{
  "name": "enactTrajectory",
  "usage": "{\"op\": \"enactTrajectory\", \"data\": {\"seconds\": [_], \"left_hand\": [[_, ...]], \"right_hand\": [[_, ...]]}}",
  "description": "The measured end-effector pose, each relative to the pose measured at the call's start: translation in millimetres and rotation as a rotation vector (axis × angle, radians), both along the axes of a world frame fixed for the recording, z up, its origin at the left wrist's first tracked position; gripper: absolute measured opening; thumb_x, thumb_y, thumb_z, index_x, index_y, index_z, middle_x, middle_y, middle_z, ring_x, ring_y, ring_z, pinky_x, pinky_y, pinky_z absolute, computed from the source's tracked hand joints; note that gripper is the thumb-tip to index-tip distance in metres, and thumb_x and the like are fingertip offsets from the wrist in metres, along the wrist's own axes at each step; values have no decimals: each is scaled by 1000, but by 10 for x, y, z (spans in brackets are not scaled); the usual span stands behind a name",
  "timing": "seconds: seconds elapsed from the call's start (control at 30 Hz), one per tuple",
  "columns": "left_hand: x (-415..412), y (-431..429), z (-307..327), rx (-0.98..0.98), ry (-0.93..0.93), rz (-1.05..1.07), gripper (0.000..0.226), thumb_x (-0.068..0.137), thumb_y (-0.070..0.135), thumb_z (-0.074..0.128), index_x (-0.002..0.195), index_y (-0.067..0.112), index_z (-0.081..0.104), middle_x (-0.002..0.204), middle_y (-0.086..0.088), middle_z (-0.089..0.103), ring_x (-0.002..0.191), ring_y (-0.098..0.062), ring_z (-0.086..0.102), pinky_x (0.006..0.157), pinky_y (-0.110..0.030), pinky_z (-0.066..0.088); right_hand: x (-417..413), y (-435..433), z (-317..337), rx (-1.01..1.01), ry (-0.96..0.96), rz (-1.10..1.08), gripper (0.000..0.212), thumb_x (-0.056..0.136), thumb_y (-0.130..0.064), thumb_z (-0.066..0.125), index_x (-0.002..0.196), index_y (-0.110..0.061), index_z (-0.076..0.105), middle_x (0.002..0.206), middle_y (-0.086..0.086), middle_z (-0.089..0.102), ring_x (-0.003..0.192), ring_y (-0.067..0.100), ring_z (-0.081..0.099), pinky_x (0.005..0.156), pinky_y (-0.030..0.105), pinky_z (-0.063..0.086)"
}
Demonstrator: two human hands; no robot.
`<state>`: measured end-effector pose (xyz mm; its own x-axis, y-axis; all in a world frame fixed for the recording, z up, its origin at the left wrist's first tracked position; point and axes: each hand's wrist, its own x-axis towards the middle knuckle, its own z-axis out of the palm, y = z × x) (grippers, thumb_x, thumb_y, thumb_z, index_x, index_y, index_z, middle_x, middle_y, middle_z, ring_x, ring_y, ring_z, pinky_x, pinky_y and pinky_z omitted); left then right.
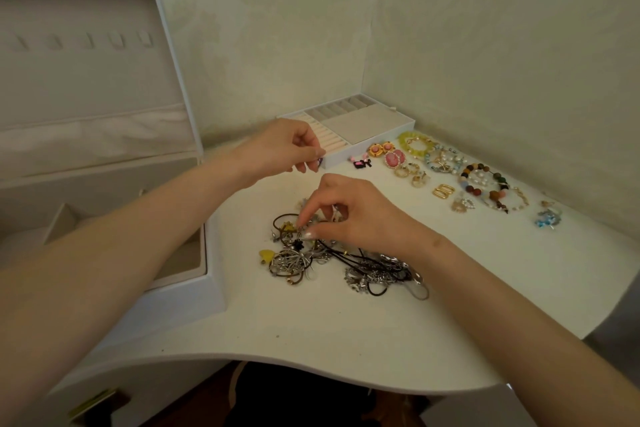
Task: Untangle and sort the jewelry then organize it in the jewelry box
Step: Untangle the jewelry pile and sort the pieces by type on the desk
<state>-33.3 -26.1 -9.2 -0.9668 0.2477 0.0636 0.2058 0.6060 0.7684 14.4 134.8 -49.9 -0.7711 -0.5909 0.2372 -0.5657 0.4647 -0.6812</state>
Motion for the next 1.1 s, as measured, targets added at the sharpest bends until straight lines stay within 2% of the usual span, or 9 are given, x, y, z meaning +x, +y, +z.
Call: {"op": "enactTrajectory", "data": {"seconds": [0.13,0.37,0.47,0.57,0.67,0.8,0.87,0.97,1.1], "left_hand": [[-17,-1,-37,-41,-6,24,4,91,13,58,87,11,59,74,2,66,61,-5,54,54,-17,41],[-37,-38,-107,-192,-107,19,10,90,16,61,80,15,57,74,2,66,62,-6,55,53,-15,42],[-41,-43,-123,-190,-126,33,9,90,15,60,82,14,57,74,1,65,63,-7,55,55,-18,41],[-35,-38,-111,-169,-90,29,8,91,13,58,83,14,57,73,3,64,63,-6,55,56,-18,41],[-38,-29,-95,-125,-50,10,9,90,10,57,83,15,57,73,3,65,63,-5,55,53,-13,41],[-52,-9,-87,-59,-14,-7,12,90,8,58,81,16,57,73,3,65,56,2,55,48,-8,40],[-54,17,-85,-74,-38,-35,9,90,8,58,84,15,58,74,3,66,59,0,55,49,-8,40],[-72,85,-78,-104,-77,-82,4,89,7,59,90,11,60,76,2,68,62,-2,56,49,-8,41],[-152,218,-33,-160,-96,-112,7,90,7,56,88,13,59,78,3,68,59,1,56,53,-13,41]], "right_hand": [[-1,-52,-73,110,78,20,14,75,-25,79,88,-28,74,79,-8,46,77,10,50,75,28,43],[8,-64,-65,162,129,13,8,77,-25,76,84,-26,72,75,-13,45,74,7,49,71,25,41],[0,-42,-42,100,83,-8,8,78,-19,75,83,-22,69,73,-11,47,69,6,47,68,27,42],[-5,30,34,-42,-25,-35,7,79,-14,74,82,-18,68,71,-10,47,62,0,44,61,14,35],[-38,129,75,-113,-110,-48,11,81,-11,72,79,-21,66,68,-8,46,56,-3,43,57,8,33],[-85,213,95,-191,-158,-75,14,82,-9,71,77,-21,65,64,-6,50,56,0,43,58,12,36],[-98,254,127,-250,-166,-96,13,82,-6,70,78,-16,64,68,0,54,60,3,48,61,13,40],[-141,338,175,-329,-156,-169,15,83,-3,69,76,-15,62,70,-1,58,66,8,55,63,15,43],[-219,513,224,-371,-132,-340,16,84,-5,68,74,-16,61,65,-5,60,53,2,49,53,14,40]]}}
